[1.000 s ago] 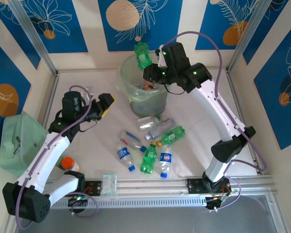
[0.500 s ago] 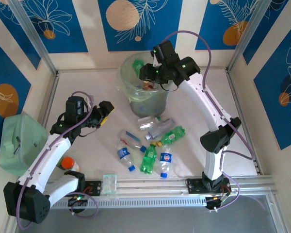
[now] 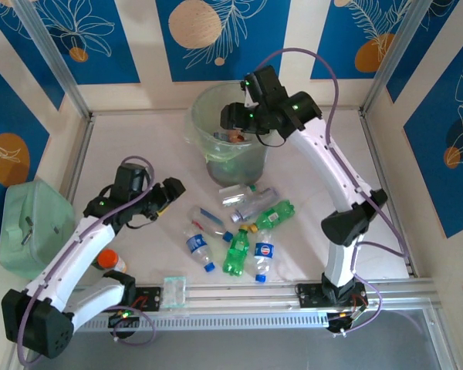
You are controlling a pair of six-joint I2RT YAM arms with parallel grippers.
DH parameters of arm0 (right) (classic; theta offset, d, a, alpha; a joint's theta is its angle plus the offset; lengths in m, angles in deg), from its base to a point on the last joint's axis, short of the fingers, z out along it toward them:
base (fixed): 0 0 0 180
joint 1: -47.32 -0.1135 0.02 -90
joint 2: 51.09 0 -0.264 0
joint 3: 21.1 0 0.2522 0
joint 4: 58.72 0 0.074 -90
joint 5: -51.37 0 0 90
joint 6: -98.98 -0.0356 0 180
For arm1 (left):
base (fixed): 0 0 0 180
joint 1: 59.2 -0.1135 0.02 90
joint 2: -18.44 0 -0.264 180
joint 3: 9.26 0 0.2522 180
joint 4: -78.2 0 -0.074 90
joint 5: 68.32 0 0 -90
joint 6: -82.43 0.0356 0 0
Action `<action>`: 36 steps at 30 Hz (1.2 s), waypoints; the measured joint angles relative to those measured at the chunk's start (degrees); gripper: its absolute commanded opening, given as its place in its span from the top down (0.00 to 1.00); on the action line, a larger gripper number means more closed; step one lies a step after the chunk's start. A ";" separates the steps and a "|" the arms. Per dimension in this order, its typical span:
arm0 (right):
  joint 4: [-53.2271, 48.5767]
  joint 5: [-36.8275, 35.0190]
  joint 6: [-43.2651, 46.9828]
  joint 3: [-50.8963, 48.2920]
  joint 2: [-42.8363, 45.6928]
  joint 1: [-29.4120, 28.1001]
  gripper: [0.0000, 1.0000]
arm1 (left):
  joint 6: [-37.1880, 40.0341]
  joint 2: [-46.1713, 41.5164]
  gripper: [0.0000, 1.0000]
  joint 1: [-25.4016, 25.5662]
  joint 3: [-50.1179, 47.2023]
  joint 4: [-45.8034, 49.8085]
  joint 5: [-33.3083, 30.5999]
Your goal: Put the plastic bottles in the bin
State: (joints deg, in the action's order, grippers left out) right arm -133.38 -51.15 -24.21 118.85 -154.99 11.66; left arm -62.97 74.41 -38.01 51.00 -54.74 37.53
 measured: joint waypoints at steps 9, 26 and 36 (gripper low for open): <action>8.26 -2.73 -2.93 -29.46 24.98 -0.52 0.32 | 2.27 3.98 0.17 3.65 0.13 11.69 -4.13; 12.98 -2.47 -10.82 -55.01 39.39 -1.81 0.28 | -3.45 15.45 0.18 13.77 -0.94 9.31 -3.50; 13.79 -2.29 -11.45 -55.45 39.71 -2.75 0.28 | -6.80 20.04 0.22 13.92 -3.93 3.10 -3.52</action>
State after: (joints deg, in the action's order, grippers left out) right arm -119.59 -53.44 -35.66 63.40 -115.27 8.91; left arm -69.77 94.45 -24.09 47.07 -51.64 34.01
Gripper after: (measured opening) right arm 0.721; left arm 0.787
